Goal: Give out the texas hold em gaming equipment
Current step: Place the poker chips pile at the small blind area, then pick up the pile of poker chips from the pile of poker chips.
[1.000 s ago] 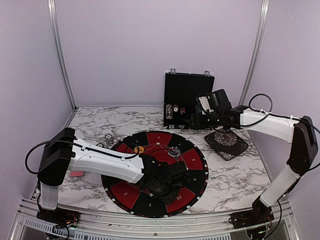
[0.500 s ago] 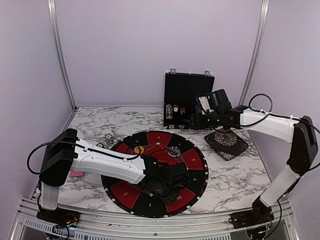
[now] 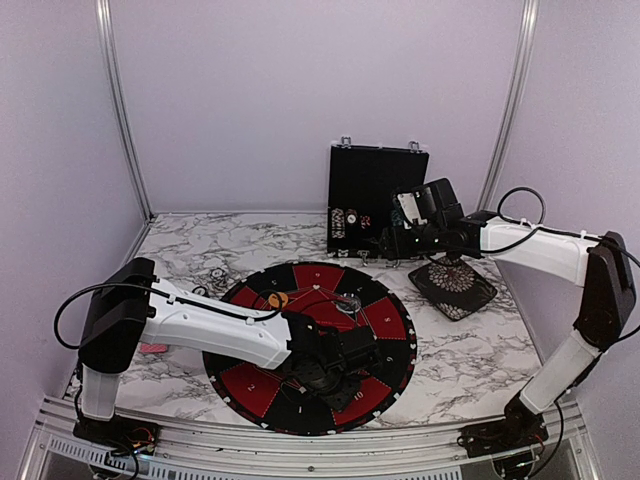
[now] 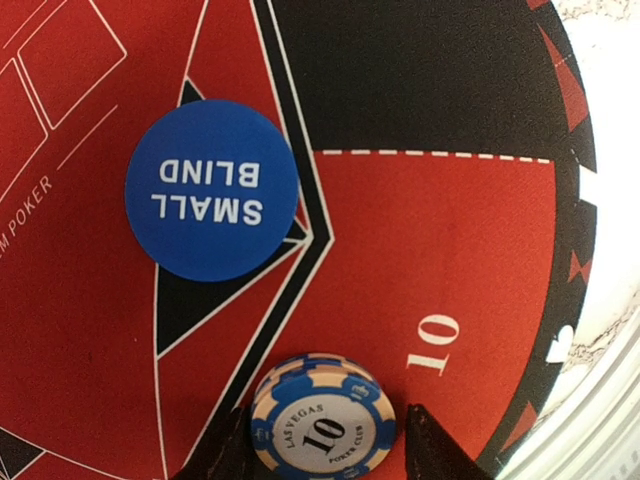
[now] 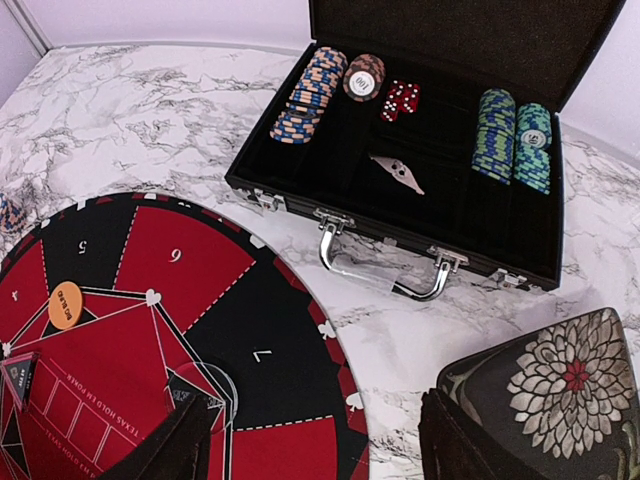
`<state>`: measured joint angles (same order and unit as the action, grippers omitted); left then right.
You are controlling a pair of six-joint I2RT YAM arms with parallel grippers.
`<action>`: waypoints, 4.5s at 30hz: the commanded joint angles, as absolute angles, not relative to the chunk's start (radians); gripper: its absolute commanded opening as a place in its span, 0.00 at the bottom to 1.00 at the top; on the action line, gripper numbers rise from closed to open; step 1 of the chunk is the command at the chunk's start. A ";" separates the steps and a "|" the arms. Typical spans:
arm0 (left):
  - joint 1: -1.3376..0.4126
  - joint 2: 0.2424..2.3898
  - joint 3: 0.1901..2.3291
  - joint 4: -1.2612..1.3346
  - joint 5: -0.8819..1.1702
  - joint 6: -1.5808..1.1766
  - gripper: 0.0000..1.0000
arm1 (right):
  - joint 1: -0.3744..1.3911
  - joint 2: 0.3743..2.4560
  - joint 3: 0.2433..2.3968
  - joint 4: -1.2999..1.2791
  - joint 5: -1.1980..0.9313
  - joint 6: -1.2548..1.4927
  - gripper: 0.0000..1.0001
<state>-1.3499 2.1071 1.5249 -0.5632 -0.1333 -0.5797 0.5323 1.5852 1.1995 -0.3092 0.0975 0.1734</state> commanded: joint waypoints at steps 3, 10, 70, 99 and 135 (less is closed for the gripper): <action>-1.355 2.141 1.540 -0.565 -0.137 -0.573 0.52 | 0.523 1.560 1.211 -0.322 0.095 0.163 0.69; -1.354 2.087 1.541 -0.572 -0.182 -0.559 0.69 | 0.524 1.562 1.212 -0.323 0.095 0.161 0.69; -0.410 1.924 1.551 -0.731 -0.073 -0.244 0.82 | 0.517 1.680 1.407 -0.350 -0.099 0.186 0.69; -0.378 2.056 1.609 -0.731 -0.083 -0.210 0.71 | 0.501 1.674 1.396 -0.348 -0.104 0.191 0.69; -0.377 2.096 1.620 -0.733 -0.101 -0.196 0.45 | 0.500 1.686 1.404 -0.350 -0.110 0.192 0.69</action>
